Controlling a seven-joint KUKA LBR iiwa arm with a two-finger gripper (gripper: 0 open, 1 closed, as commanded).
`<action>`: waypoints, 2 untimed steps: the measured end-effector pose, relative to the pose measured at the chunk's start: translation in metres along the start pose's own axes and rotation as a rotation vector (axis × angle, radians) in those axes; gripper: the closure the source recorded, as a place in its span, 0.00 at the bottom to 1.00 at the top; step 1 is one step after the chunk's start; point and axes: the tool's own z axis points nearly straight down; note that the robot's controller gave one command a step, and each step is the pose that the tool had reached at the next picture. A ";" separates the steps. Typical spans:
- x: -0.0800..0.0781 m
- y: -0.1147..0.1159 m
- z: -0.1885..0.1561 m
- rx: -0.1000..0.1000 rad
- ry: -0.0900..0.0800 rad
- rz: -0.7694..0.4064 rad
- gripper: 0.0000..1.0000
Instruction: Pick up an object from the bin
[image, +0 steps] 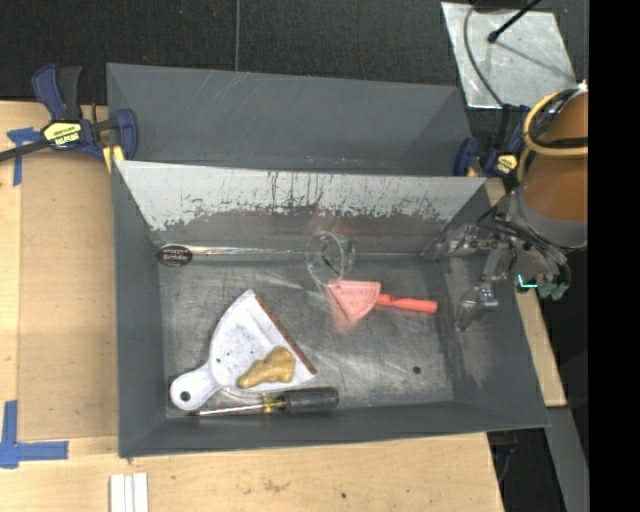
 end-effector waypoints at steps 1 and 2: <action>-0.002 0.000 -0.004 0.001 -0.008 -0.003 0.00; 0.006 0.018 0.033 0.004 -0.015 -0.052 0.00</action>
Offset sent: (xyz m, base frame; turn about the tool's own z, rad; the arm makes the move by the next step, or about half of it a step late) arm -0.0243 0.0545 -0.1095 -0.1518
